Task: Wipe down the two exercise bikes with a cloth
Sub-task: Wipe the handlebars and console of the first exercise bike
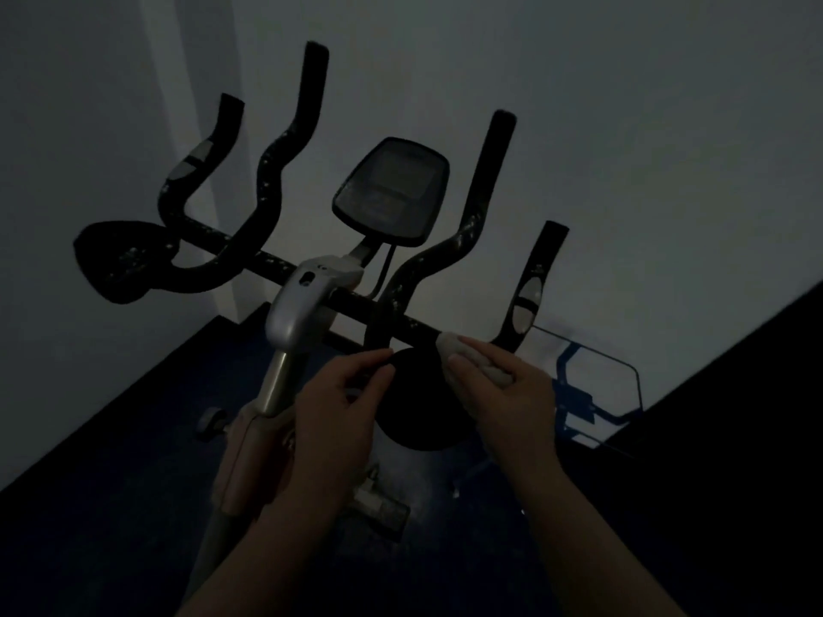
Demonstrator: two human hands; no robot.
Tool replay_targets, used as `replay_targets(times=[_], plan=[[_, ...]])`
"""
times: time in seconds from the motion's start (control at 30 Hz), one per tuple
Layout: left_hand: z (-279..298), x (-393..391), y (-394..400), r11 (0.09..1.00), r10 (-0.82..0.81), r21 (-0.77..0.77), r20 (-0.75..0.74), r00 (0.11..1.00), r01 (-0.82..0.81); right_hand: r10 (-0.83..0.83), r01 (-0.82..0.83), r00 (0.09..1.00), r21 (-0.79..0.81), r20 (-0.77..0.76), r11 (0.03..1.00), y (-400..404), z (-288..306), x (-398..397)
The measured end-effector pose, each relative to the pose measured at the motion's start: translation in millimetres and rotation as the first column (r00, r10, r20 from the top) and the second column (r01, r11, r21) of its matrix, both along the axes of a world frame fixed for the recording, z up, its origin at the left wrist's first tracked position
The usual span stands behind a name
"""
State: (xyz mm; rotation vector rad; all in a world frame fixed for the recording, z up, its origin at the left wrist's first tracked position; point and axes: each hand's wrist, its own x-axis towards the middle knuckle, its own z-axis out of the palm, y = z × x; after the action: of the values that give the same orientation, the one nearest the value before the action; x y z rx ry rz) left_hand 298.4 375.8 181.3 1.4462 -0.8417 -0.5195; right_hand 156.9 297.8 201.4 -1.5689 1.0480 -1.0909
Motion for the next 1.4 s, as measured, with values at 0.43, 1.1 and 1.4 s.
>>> replay_targets(times=[0.43, 1.1, 1.4], plan=[[0, -4, -7, 0.998, -0.04, -0.031, 0.153, 0.987, 0.046, -0.172, 0.18, 0.977, 0.053, -0.126, 0.982, 17, 20, -3], [64, -98, -188, 0.965, -0.087, 0.264, 0.319, 0.944, 0.0, 0.073, -0.101, 0.986, -0.184, -0.149, 0.978, -177, 88, -118], [56, -101, -210, 0.95, -0.055, 0.309, 0.323, 0.945, -0.051, 0.452, -0.612, 0.608, -0.022, -0.653, 0.79, -282, 153, -51]])
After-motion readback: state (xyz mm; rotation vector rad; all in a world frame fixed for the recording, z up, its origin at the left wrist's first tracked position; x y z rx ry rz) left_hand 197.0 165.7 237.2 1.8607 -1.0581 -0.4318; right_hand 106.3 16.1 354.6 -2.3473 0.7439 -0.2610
